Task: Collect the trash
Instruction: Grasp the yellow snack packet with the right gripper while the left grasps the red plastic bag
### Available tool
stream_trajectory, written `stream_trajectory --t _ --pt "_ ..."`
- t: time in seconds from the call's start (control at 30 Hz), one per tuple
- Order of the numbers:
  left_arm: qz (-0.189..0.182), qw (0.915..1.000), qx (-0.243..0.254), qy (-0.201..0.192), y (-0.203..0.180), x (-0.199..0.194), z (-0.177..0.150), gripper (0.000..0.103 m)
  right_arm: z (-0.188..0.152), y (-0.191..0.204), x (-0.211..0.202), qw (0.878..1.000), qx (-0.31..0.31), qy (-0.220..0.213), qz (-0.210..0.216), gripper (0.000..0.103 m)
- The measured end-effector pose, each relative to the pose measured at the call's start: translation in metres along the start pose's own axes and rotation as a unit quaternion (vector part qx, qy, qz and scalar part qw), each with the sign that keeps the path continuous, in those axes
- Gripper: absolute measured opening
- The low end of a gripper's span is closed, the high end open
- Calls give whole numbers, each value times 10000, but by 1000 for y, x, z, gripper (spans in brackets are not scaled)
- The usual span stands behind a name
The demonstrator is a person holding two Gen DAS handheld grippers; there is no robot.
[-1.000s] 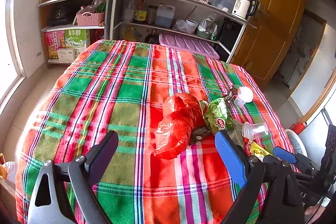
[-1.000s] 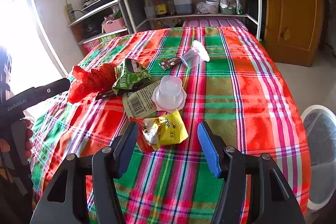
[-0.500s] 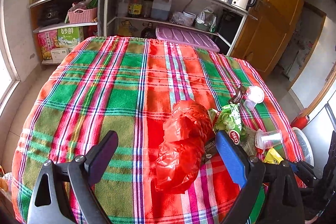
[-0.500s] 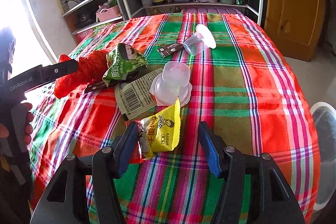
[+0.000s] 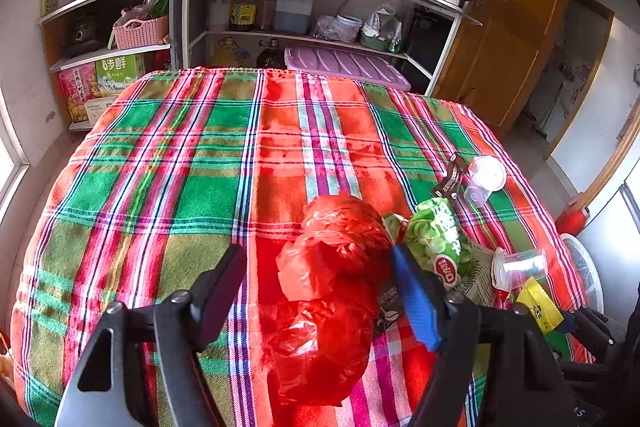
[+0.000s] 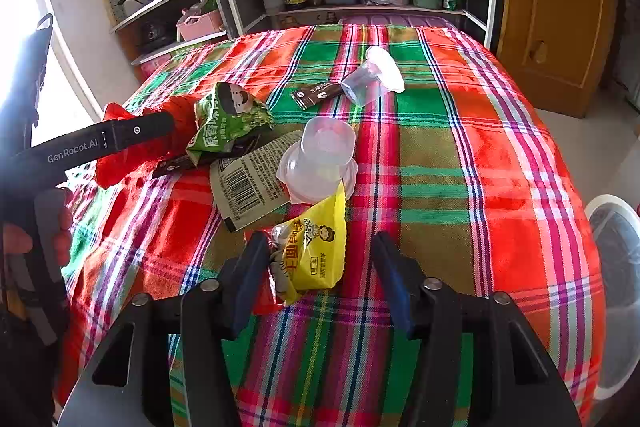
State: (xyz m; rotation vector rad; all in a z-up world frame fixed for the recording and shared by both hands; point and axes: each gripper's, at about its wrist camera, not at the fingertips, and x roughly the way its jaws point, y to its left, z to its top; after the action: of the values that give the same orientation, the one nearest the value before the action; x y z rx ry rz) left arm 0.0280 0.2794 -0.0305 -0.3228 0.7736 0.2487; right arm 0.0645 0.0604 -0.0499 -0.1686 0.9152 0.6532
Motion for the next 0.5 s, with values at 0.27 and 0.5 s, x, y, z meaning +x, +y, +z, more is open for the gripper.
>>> stream_trajectory --t 0.27,0.5 --pt "-4 9999 98 73 -3 3 1 48 -2 -2 -2 10000 12 -5 26 29" --pt "54 9999 100 -10 -2 -2 0 48 -3 -2 -5 10000 5 -44 33 22"
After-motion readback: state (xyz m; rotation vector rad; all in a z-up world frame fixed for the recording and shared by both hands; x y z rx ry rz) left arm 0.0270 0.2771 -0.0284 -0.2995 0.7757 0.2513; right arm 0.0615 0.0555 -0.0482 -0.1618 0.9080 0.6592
